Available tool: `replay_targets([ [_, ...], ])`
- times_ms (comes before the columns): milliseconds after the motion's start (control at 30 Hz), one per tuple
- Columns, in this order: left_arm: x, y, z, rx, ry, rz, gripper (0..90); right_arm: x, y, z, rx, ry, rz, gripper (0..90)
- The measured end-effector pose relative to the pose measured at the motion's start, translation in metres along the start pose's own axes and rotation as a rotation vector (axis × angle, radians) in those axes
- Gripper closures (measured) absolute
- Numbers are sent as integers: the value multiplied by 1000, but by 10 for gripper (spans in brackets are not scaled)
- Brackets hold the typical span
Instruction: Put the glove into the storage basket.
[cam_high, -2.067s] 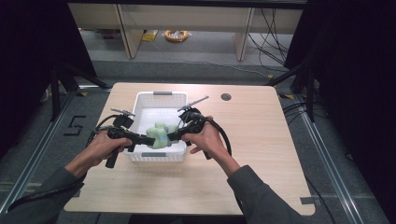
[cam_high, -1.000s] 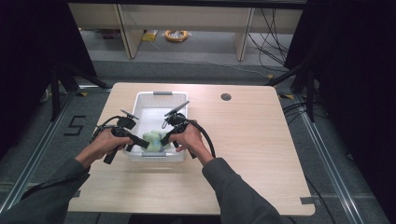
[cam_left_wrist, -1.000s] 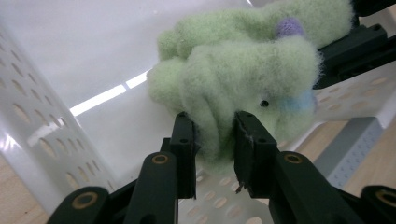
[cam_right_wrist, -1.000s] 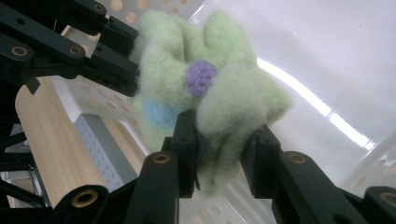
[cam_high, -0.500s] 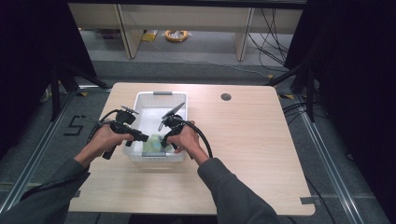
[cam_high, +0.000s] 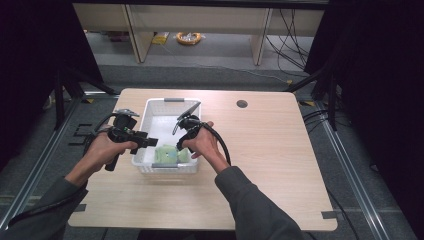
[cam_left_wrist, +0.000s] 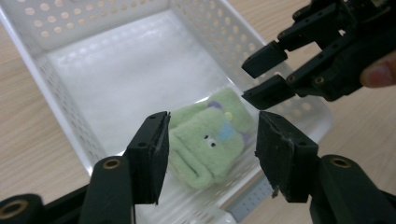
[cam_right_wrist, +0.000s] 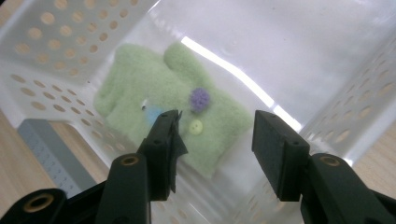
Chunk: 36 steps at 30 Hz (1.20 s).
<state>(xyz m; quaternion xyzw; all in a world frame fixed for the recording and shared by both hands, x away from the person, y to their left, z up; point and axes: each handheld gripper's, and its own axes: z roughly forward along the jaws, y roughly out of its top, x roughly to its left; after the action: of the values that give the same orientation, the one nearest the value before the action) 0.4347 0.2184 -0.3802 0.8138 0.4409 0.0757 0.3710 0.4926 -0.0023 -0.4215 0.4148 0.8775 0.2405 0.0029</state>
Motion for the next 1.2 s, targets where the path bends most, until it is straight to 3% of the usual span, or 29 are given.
replay_targets([
  [33,-3,-2,-1,-7,-3,-5,428,-2,0,-2,-15,2,-22,514],
  [267,-29,-14,-6,-33,-51,10,378,-5,-8,-26,-84,51,-42,498],
  [400,-42,-24,-2,-38,-73,12,351,-8,-19,-43,-127,45,-53,470],
  [467,-48,-29,1,-37,-87,9,328,-10,-28,-53,-145,55,-46,463],
  [533,-53,-33,4,-42,-97,14,318,-12,-37,-59,-171,47,-84,445],
  [567,-57,-36,6,-59,-95,7,305,-11,-42,-63,-152,33,-63,437],
  [600,-60,-39,6,-57,-101,24,301,-12,-47,-65,-157,29,-66,430],
  [667,-71,-45,9,-77,-102,37,294,-13,-59,-72,-218,32,-116,420],
  [700,-73,-46,10,-75,-107,43,283,-12,-66,-76,-209,28,-92,410],
  [733,-78,-48,11,-69,-98,67,277,-13,-68,-77,-216,40,-110,407],
  [767,-83,-50,12,-76,-98,64,259,-15,-74,-81,-237,50,-125,403],
  [867,-92,-55,18,-90,-101,76,251,-18,-88,-87,-279,47,-122,393],
  [1033,-100,-66,28,-81,-104,84,207,-29,-113,-95,-332,47,-122,384],
  [1067,-100,-68,30,-80,-101,90,198,-30,-118,-97,-339,42,-104,383],
  [1100,-101,-70,33,-87,-107,74,182,-35,-122,-98,-354,32,-126,381],
  [1167,-101,-75,36,-85,-106,78,171,-36,-133,-100,-363,42,-82,378],
  [1200,-101,-77,38,-91,-105,75,170,-39,-137,-99,-385,38,-99,377],
])
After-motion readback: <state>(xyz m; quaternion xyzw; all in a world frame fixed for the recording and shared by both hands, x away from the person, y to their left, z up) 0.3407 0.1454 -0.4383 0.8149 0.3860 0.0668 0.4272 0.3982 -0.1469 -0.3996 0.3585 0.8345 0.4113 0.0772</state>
